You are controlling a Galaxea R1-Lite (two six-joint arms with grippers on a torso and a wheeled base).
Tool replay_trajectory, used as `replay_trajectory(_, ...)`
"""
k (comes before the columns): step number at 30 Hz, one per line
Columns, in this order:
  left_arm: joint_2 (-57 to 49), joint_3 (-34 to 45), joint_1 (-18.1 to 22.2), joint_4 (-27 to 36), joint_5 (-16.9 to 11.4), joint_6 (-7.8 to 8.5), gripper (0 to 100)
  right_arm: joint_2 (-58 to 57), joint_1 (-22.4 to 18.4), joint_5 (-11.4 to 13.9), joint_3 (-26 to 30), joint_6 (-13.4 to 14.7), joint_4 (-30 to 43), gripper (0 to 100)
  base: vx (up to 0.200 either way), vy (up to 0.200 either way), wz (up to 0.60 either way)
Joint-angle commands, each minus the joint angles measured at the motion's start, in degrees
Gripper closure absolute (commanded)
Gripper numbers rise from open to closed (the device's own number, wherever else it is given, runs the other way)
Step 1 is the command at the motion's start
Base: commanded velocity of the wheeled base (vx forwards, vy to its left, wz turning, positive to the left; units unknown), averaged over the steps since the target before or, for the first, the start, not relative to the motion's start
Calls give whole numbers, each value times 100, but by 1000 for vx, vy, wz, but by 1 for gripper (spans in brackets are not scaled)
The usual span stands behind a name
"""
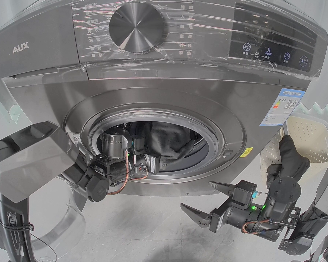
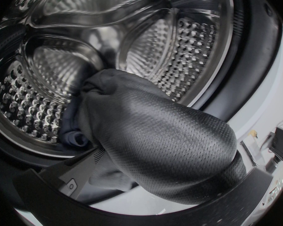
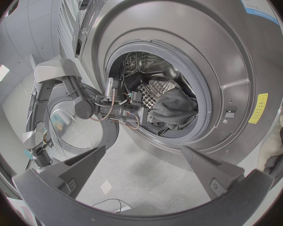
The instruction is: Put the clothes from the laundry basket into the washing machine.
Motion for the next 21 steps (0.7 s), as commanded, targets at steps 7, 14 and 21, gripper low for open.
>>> replay_trajectory(7, -17, -134, -230, -246, -201, 10, 0, -6, 3, 0, -10, -1, -4, 0, 0, 0, 0)
replay_trajectory(14, 721, -846, -151, -756, 63, 80, 100, 2, 3, 0, -1, -1, -4, 0, 0, 0, 0)
replay_trajectory(21, 1249, -1531, -168, -1240, 238, 36, 100, 11, 3, 0, -1, -1, -4, 0, 0, 0, 0)
